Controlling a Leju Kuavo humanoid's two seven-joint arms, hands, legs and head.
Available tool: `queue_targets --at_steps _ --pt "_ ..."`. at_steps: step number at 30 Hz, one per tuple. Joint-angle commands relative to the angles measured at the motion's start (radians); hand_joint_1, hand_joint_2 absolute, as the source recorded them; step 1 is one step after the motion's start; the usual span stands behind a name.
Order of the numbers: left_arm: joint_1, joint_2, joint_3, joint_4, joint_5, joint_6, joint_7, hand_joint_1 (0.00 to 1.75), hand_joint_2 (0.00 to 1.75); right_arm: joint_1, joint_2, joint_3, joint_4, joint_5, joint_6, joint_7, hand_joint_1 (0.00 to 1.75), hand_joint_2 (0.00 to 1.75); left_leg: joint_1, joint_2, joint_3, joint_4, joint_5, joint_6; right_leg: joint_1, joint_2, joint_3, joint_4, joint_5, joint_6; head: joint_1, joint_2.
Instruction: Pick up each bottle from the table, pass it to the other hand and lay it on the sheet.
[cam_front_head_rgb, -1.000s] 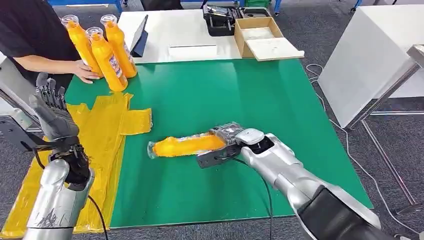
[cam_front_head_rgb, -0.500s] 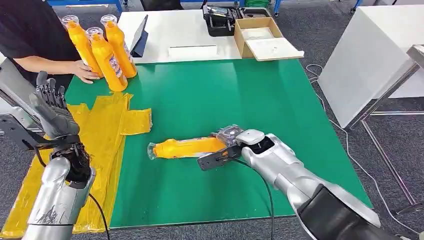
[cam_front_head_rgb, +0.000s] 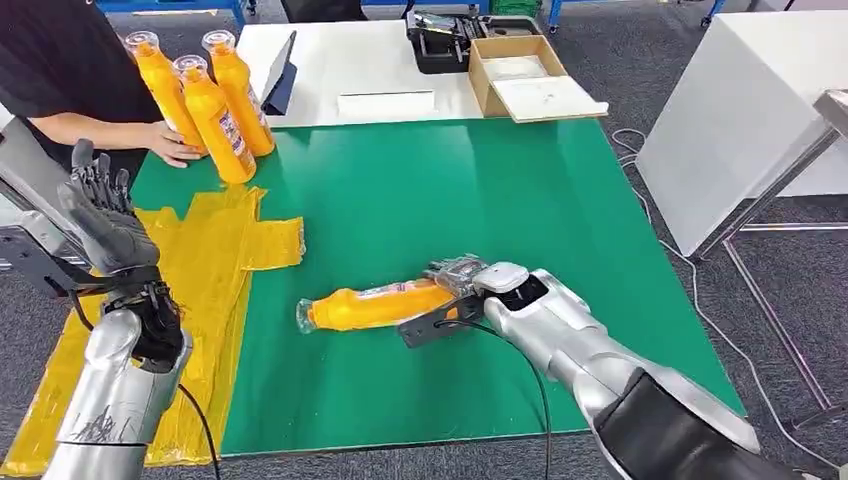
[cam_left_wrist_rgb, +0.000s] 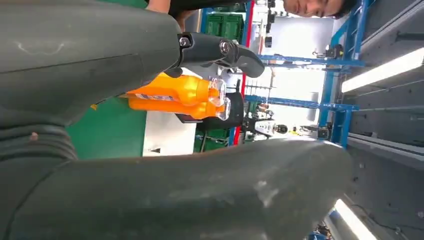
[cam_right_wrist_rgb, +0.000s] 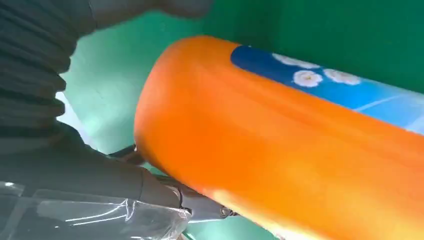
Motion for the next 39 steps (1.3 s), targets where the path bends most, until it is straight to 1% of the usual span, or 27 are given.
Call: queue_targets --at_steps 1,2,3,4,7,8,9,17,18,19,21,23,27,34,39 --pt "-0.059 0.019 -0.046 0.103 0.02 0.007 -0.017 0.0 0.0 0.024 0.0 0.089 0.108 0.01 0.043 -0.011 0.0 1.75 0.001 -0.004 0.0 -0.001 0.001 -0.003 0.001 -0.005 0.001 -0.002 0.001 -0.001 0.0 0.0" --pt "-0.061 0.02 -0.047 0.107 0.023 0.008 -0.019 0.0 0.0 0.022 0.001 0.092 0.11 0.01 0.049 -0.013 0.0 1.75 0.001 -0.004 -0.001 -0.002 0.002 -0.004 0.001 -0.006 0.001 -0.003 0.001 -0.001 0.0 0.0" --pt "-0.064 0.022 -0.048 0.112 0.026 0.008 -0.022 0.0 0.0 0.021 0.001 0.093 0.112 0.009 0.05 -0.017 1.03 1.75 0.001 -0.004 0.0 -0.001 0.001 -0.003 0.001 -0.005 0.002 -0.002 0.0 -0.001 0.0 0.0" --pt "-0.067 0.023 -0.05 0.117 0.03 0.008 -0.025 0.0 0.0 0.019 0.001 0.097 0.112 0.009 0.056 -0.024 1.75 1.75 0.001 -0.004 0.0 -0.002 0.002 -0.004 0.001 -0.006 0.002 -0.003 0.001 -0.001 0.0 0.0" --pt "-0.074 0.029 -0.054 0.129 0.045 0.006 -0.039 0.0 0.0 0.016 0.002 0.099 0.118 0.006 0.053 -0.028 1.75 1.75 0.001 -0.003 0.001 -0.001 0.001 -0.002 0.001 -0.004 0.003 -0.002 0.0 -0.001 0.0 0.0" --pt "-0.074 0.029 -0.055 0.13 0.045 0.006 -0.039 0.0 0.0 0.016 0.002 0.099 0.118 0.006 0.053 -0.028 1.75 1.75 0.001 -0.004 0.0 -0.002 0.002 -0.004 0.001 -0.006 0.002 -0.003 0.001 -0.001 0.0 0.0" --pt "-0.076 0.031 -0.057 0.132 0.049 0.005 -0.043 0.0 0.0 0.014 0.001 0.099 0.119 0.003 0.051 -0.029 1.75 1.75 0.001 -0.003 0.001 -0.001 0.001 -0.002 0.001 -0.004 0.003 -0.001 0.0 -0.001 0.0 0.0" --pt "-0.081 0.028 -0.064 0.151 0.058 0.002 -0.054 0.0 0.0 0.022 -0.023 0.077 0.116 -0.016 0.018 -0.024 1.75 1.75 0.001 -0.005 0.0 -0.002 0.002 -0.004 0.001 -0.007 0.002 -0.003 0.001 -0.001 0.0 0.0" --pt "-0.082 0.027 -0.064 0.154 0.058 0.001 -0.055 0.0 0.0 0.022 -0.023 0.077 0.117 -0.016 0.017 -0.024 1.75 1.75 0.001 -0.004 0.001 -0.001 0.001 -0.003 0.001 -0.006 0.003 -0.002 0.001 -0.001 0.0 0.0" --pt "-0.082 0.027 -0.064 0.154 0.058 0.001 -0.055 0.0 0.0 0.022 -0.023 0.077 0.117 -0.016 0.017 -0.024 1.75 1.75 0.001 -0.005 0.0 -0.002 0.003 -0.004 0.001 -0.007 0.002 -0.003 0.001 -0.001 0.0 0.0" --pt "-0.082 0.027 -0.064 0.154 0.058 0.001 -0.055 0.0 0.0 0.022 -0.023 0.077 0.117 -0.016 0.017 -0.024 1.75 1.75 0.001 -0.003 0.002 -0.001 0.001 -0.002 0.001 -0.004 0.003 -0.002 0.0 -0.001 0.0 0.0" --pt "-0.082 0.027 -0.064 0.154 0.058 0.001 -0.055 0.0 0.0 0.022 -0.023 0.077 0.117 -0.016 0.017 -0.024 1.75 1.75 0.001 -0.005 0.0 -0.002 0.002 -0.004 0.001 -0.007 0.003 -0.003 0.001 -0.001 0.0 0.0" --pt "-0.084 0.028 -0.064 0.155 0.058 0.0 -0.056 0.0 0.0 0.022 -0.021 0.077 0.118 -0.017 0.019 -0.022 1.75 1.75 0.001 -0.004 0.002 -0.001 0.001 -0.003 0.001 -0.005 0.004 -0.002 0.0 -0.001 0.0 0.0" --pt "-0.095 0.02 -0.065 0.169 0.06 -0.005 -0.059 0.0 0.0 0.021 -0.02 0.074 0.127 -0.017 0.017 -0.016 1.75 1.75 0.001 -0.005 0.001 -0.002 0.002 -0.004 0.001 -0.007 0.003 -0.003 0.001 -0.001 0.0 0.0" --pt "-0.095 0.021 -0.064 0.174 0.061 -0.009 -0.066 0.0 0.0 0.02 -0.018 0.079 0.133 -0.01 0.019 -0.009 1.75 1.75 0.001 -0.004 0.002 -0.001 0.001 -0.003 0.001 -0.005 0.004 -0.002 0.001 -0.001 0.0 0.0"
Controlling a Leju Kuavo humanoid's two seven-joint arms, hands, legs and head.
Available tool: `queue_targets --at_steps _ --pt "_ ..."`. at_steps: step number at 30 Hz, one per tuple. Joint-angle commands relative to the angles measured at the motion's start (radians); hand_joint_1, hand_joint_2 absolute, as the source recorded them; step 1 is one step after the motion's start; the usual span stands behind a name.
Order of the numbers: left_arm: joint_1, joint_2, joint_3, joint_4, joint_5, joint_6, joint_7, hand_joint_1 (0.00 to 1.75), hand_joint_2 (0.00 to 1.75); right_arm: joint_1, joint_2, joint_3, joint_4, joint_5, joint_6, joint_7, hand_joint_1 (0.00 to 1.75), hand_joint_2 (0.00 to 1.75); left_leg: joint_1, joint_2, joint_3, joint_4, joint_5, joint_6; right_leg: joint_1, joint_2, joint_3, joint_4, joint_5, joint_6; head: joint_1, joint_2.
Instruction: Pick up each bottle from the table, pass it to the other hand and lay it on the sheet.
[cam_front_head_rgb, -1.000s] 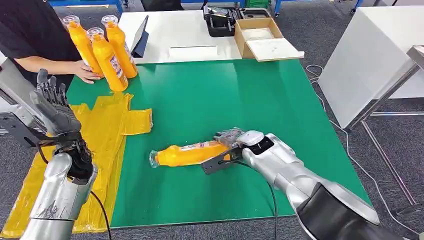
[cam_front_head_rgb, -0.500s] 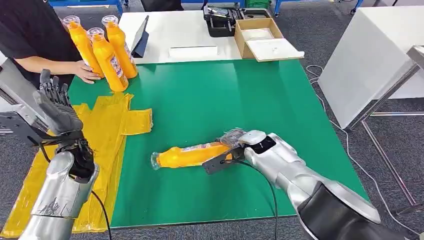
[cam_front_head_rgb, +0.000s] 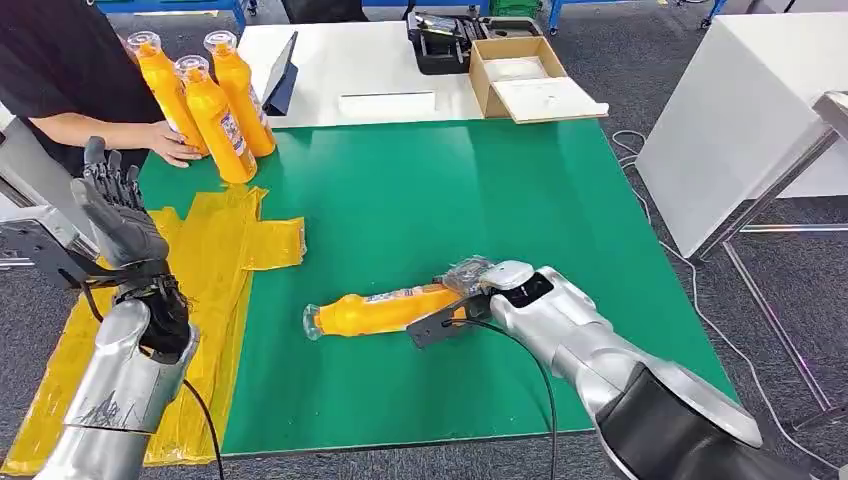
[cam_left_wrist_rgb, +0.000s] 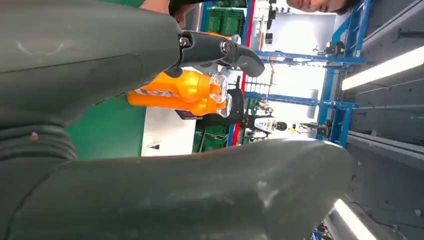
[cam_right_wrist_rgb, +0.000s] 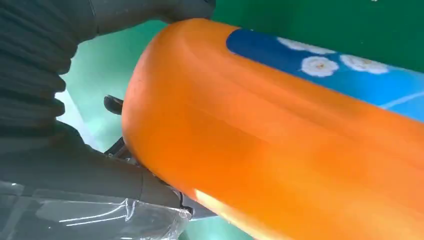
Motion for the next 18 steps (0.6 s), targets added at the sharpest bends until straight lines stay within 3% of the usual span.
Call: queue_targets --at_steps 1,3,4,8,9,18 --pt "-0.045 0.007 -0.026 0.078 0.007 -0.005 -0.007 0.0 0.0 0.043 -0.013 0.042 0.083 0.01 0.01 0.013 1.75 1.75 0.001 -0.005 -0.002 -0.001 0.002 -0.004 0.001 -0.006 0.001 -0.003 0.001 -0.001 0.0 0.0" --pt "-0.044 0.007 -0.025 0.078 0.007 -0.005 -0.007 0.0 0.0 0.043 -0.011 0.042 0.082 0.011 0.007 0.015 1.75 1.75 0.001 -0.004 -0.001 -0.002 0.002 -0.004 0.001 -0.006 0.001 -0.003 0.001 -0.001 0.0 0.0" --pt "-0.043 0.007 -0.025 0.076 0.008 -0.005 -0.008 0.0 0.0 0.044 -0.01 0.038 0.084 0.009 0.004 0.025 0.02 1.75 0.001 -0.004 0.0 -0.001 0.001 -0.003 0.001 -0.005 0.002 -0.002 0.001 -0.001 0.0 0.0" --pt "-0.039 0.006 -0.022 0.062 0.009 -0.006 -0.011 0.0 0.0 0.037 -0.005 0.042 0.083 0.013 0.006 0.025 0.0 1.75 0.001 -0.003 -0.001 -0.001 0.002 -0.003 0.001 -0.005 0.001 -0.002 0.001 -0.001 0.0 0.0" --pt "-0.035 0.007 -0.019 0.052 0.01 -0.005 -0.011 0.0 0.0 0.033 -0.002 0.039 0.08 0.012 -0.002 0.035 0.0 0.0 0.001 -0.004 -0.002 -0.002 0.002 -0.004 0.001 -0.006 0.0 -0.003 0.002 -0.001 0.0 0.0" --pt "-0.025 0.01 -0.013 0.036 0.01 -0.003 -0.008 0.0 0.0 0.026 0.008 0.0 0.064 -0.01 -0.05 0.067 0.0 0.0 0.001 -0.002 -0.004 0.0 0.0 -0.002 0.0 -0.002 -0.001 0.0 0.0 0.0 0.0 0.0"
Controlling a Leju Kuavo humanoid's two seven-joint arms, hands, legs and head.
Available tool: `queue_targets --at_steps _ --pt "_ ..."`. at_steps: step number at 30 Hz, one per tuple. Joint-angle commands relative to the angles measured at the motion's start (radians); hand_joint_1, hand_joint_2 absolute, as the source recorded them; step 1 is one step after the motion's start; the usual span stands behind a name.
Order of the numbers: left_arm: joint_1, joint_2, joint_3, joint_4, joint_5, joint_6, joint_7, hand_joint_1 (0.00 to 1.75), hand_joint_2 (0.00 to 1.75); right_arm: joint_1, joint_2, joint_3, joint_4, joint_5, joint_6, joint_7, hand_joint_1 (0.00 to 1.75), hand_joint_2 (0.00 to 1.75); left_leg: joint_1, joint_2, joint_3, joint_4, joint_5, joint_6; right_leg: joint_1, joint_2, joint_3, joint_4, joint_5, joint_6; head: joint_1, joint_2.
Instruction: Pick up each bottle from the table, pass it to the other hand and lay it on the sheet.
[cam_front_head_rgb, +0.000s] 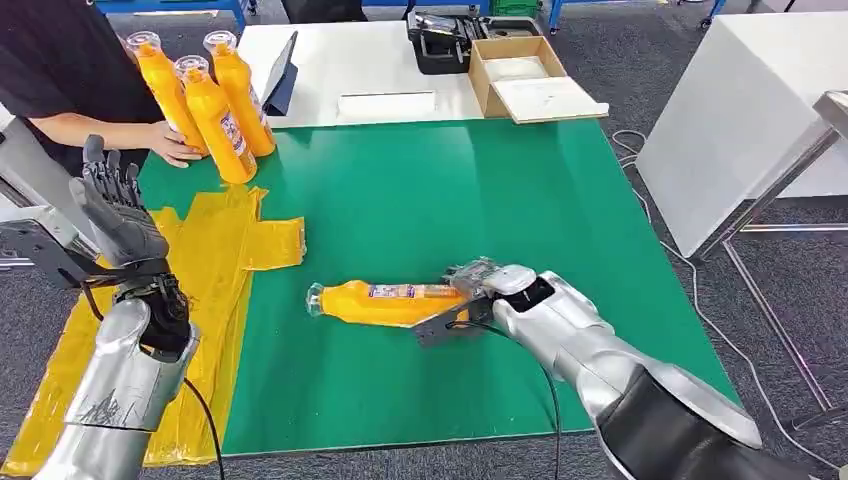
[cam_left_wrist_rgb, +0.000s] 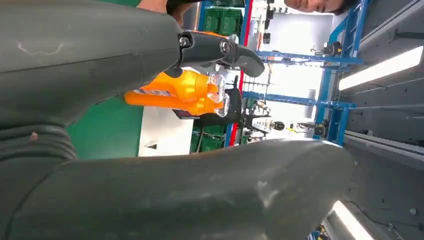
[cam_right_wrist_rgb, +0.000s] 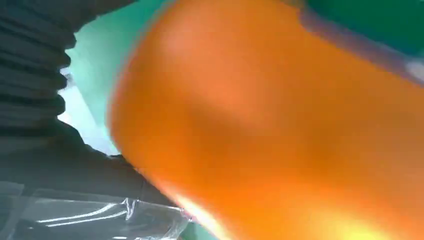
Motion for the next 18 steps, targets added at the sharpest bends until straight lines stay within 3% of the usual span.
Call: queue_targets --at_steps 1,18 --pt "-0.019 0.01 -0.013 0.029 0.004 0.0 0.004 0.0 0.0 0.01 0.006 0.0 0.051 -0.007 -0.005 0.008 0.0 0.0 0.0 0.0 -0.002 0.0 0.0 -0.003 0.0 -0.002 -0.002 0.0 0.0 -0.001 0.0 0.0" --pt "0.002 0.004 0.004 -0.003 -0.02 0.009 0.02 0.0 0.0 0.023 0.036 -0.042 -0.001 -0.024 -0.051 0.031 0.0 0.0 0.001 0.001 -0.004 0.0 0.0 -0.004 0.001 -0.002 -0.005 0.0 0.0 -0.001 0.0 0.0"
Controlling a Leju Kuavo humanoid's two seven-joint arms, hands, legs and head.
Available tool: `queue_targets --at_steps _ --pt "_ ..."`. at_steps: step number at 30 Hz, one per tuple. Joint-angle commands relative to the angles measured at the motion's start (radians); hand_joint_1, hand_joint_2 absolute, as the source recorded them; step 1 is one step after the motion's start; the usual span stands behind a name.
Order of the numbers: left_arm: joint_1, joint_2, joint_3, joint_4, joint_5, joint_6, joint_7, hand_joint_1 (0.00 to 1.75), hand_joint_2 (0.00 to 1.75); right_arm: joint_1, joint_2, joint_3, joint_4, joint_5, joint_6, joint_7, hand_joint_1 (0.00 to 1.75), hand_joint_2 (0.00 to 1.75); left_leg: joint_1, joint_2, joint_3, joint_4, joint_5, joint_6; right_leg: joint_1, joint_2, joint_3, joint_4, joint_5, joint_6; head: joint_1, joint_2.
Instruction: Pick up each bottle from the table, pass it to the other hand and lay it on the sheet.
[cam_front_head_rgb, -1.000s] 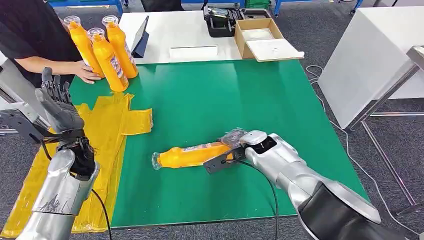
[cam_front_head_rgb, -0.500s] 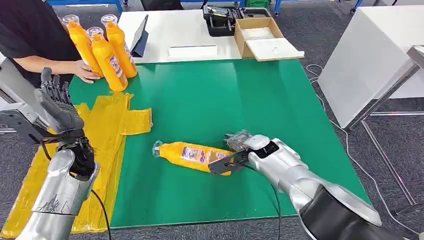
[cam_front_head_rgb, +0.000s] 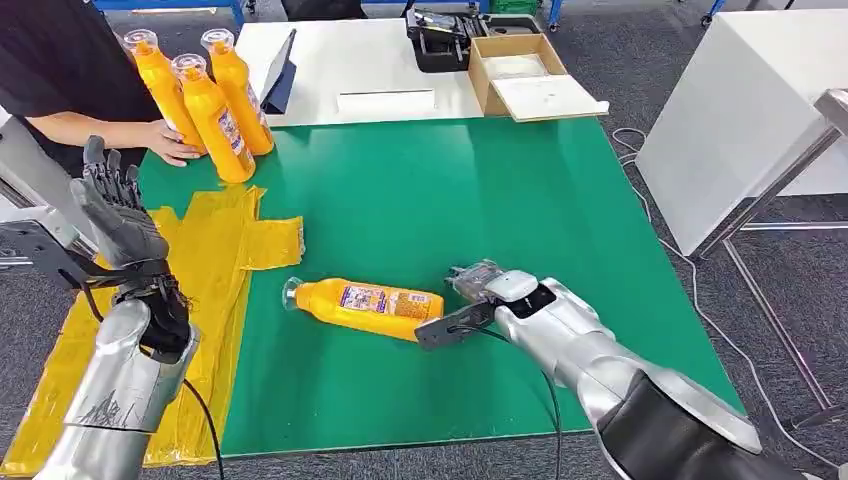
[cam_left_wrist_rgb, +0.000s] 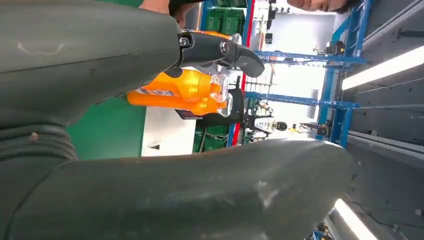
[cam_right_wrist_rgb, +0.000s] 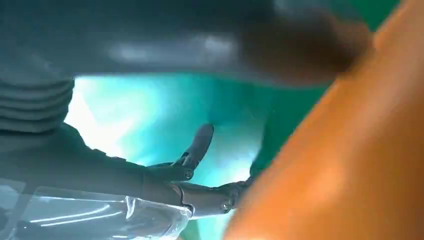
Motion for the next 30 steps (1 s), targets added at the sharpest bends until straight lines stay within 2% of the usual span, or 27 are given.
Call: queue_targets --at_steps 1,4,7,12,16,19,23,27,30 --pt "-0.004 0.001 0.006 0.002 -0.018 0.006 0.018 0.0 0.0 0.012 0.036 -0.038 -0.008 -0.019 -0.007 0.005 0.0 0.0 0.0 0.0 -0.001 0.0 0.0 -0.003 0.0 -0.001 -0.001 0.0 0.0 -0.001 0.0 0.0" --pt "-0.006 -0.005 0.007 0.004 -0.025 0.002 0.023 0.0 0.0 0.003 0.039 -0.04 -0.031 -0.029 0.02 -0.023 0.0 0.0 0.001 0.0 -0.002 0.0 0.0 -0.004 0.001 -0.002 -0.002 0.0 0.0 -0.001 0.0 0.0" --pt "0.009 -0.008 0.022 -0.024 -0.039 0.001 0.031 0.0 0.0 -0.017 0.002 -0.052 -0.155 -0.038 0.051 -0.019 0.0 0.0 0.001 0.002 -0.003 0.001 0.0 -0.003 0.001 0.0 -0.004 0.001 0.0 -0.001 0.0 0.0" --pt "0.009 -0.008 0.022 -0.024 -0.039 0.001 0.031 0.0 0.0 -0.017 0.002 -0.052 -0.155 -0.038 0.051 -0.019 0.0 0.0 0.001 0.0 -0.005 0.001 0.0 -0.004 0.0 -0.002 -0.005 0.001 0.0 -0.001 0.0 0.0" --pt "0.036 -0.006 0.046 -0.055 -0.054 -0.001 0.045 0.0 0.0 -0.019 -0.085 -0.065 -0.368 -0.032 0.096 0.015 0.0 0.0 0.001 0.0 -0.007 0.001 -0.001 -0.003 0.0 -0.002 -0.007 0.001 -0.001 -0.001 0.0 0.0" --pt "0.048 0.002 0.059 -0.064 -0.058 -0.004 0.048 0.0 0.0 0.001 -0.169 -0.129 -0.592 -0.049 0.175 0.044 0.0 0.0 0.0 0.0 -0.009 0.001 0.0 -0.002 0.0 -0.002 -0.009 0.002 -0.001 0.0 0.0 0.0" --pt "0.054 0.011 0.065 -0.069 -0.06 -0.008 0.049 0.0 0.0 0.035 -0.238 -0.204 -0.795 -0.05 0.214 0.082 0.0 0.0 0.001 -0.002 -0.01 0.002 -0.001 -0.004 0.0 -0.004 -0.009 0.002 -0.002 -0.001 0.0 0.0" --pt "0.052 0.019 0.063 -0.07 -0.055 -0.013 0.053 0.0 0.0 0.035 -0.269 -0.276 -0.888 -0.034 0.218 0.1 0.0 0.0 0.0 -0.002 -0.011 0.002 -0.001 -0.004 0.0 -0.004 -0.009 0.002 -0.002 -0.001 0.0 0.0" --pt "0.036 0.014 0.049 -0.06 -0.052 -0.024 0.057 0.0 0.0 0.057 -0.253 -0.345 -0.891 -0.035 0.202 0.114 0.0 0.0 0.0 -0.002 -0.013 0.001 0.0 -0.002 0.0 -0.003 -0.011 0.001 -0.001 -0.001 0.0 0.0"
